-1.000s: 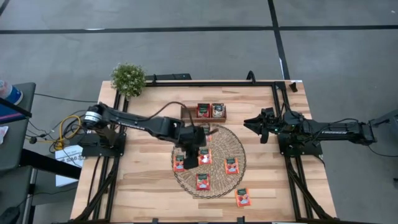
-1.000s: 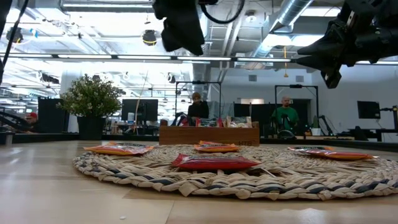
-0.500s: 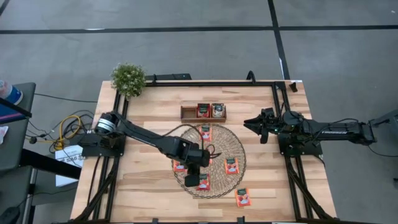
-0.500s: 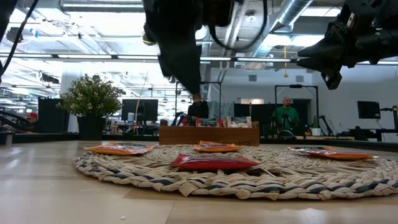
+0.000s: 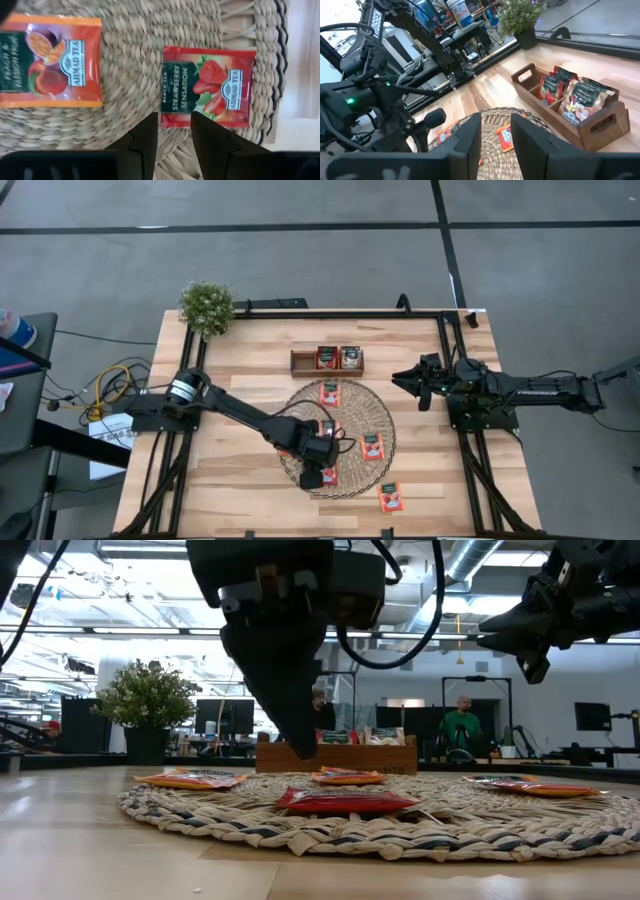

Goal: Pick & Place Tea
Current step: Put the red tea bag into the middle section of the wooden organizer

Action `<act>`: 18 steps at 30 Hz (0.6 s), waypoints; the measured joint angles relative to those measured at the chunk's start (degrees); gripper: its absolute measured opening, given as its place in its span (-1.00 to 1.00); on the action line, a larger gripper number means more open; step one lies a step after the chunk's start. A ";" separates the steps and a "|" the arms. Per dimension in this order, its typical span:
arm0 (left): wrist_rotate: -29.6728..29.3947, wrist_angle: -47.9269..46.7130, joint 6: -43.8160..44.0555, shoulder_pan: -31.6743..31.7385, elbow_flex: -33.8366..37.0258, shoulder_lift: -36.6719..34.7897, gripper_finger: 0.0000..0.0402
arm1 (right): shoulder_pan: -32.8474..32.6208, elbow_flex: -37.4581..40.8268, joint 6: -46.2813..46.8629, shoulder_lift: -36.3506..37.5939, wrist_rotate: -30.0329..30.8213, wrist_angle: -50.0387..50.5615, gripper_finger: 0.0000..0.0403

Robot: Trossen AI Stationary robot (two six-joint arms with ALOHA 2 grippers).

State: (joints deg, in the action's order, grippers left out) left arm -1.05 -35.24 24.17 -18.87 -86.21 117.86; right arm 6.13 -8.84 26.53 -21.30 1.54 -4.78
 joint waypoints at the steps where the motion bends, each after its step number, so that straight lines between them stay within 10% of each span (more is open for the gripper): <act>1: -0.96 0.29 0.36 -0.19 0.00 0.00 -0.46 | 0.00 0.00 0.00 -0.02 -0.01 0.03 -0.52; 18: -2.48 1.52 2.65 -0.67 0.00 0.31 -0.46 | 0.00 0.00 -0.03 -0.01 -0.02 0.05 -0.52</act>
State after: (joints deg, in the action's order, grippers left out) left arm -3.53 -33.72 26.82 -19.54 -86.21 118.17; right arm 6.13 -8.84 26.50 -21.31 1.53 -4.73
